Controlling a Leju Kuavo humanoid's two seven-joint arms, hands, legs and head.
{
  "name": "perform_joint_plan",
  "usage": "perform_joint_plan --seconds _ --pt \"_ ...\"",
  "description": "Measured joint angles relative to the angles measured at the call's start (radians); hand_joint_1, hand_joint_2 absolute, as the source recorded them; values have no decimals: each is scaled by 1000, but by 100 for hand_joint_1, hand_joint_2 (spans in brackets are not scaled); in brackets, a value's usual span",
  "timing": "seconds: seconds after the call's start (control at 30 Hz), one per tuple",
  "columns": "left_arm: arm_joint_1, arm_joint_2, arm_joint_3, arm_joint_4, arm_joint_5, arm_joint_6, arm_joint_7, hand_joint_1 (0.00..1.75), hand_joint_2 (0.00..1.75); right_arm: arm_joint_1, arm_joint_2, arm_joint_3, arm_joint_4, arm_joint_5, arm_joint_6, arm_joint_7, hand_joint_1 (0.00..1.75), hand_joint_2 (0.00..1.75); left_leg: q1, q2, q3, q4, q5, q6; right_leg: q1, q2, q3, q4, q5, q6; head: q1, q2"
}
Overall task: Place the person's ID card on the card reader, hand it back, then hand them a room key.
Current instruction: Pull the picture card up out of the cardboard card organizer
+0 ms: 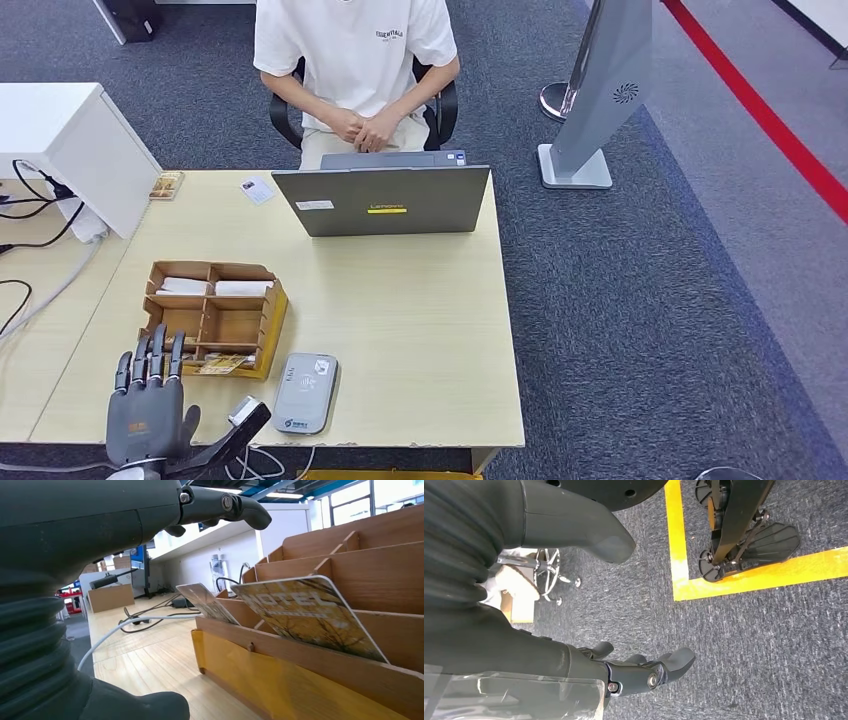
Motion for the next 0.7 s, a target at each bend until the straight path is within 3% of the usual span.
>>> perform_joint_plan --seconds 0.7 --pt "-56 -36 -13 50 -15 -6 -1 0 175 -3 6 1 2 10 2 -4 0 175 0 0 0 0 0 0 0 0 0 0 0 0 0 0"
